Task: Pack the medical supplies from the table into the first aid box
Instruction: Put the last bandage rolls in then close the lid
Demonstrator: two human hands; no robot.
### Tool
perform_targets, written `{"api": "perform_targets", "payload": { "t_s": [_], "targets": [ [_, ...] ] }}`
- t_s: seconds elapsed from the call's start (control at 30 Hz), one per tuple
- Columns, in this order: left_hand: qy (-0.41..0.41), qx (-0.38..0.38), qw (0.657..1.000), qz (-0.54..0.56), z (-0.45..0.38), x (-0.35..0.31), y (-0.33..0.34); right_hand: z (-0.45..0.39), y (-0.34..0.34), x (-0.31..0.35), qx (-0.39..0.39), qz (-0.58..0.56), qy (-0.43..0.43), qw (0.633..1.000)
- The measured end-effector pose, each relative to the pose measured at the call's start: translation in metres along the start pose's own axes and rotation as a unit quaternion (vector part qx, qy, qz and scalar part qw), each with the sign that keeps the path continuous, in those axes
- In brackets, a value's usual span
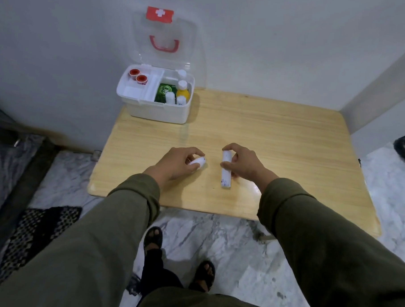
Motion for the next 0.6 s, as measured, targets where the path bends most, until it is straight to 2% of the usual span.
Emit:
{"api": "perform_targets", "payload": {
  "t_s": [0.43,0.6],
  "targets": [
    [0.002,-0.122,0.992,-0.017,0.03,0.029,-0.171,-0.064,-0.03,0.181,-0.076,0.024,-0.126,0.989],
    [0.002,-0.161,0.987,-0.018,0.026,0.052,-0.234,-0.099,-0.031,0.227,-0.102,0.014,-0.122,0.987]
  ]
}}
Point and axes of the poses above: each hand's wrist, its own z-axis away from the middle knuckle, its own y-axis out of the palm, x = y × z, the point moved 6 cm from there along -z, towards the middle knuckle, and after that the axes turned 14 degrees about x, right-handed, at the moved point
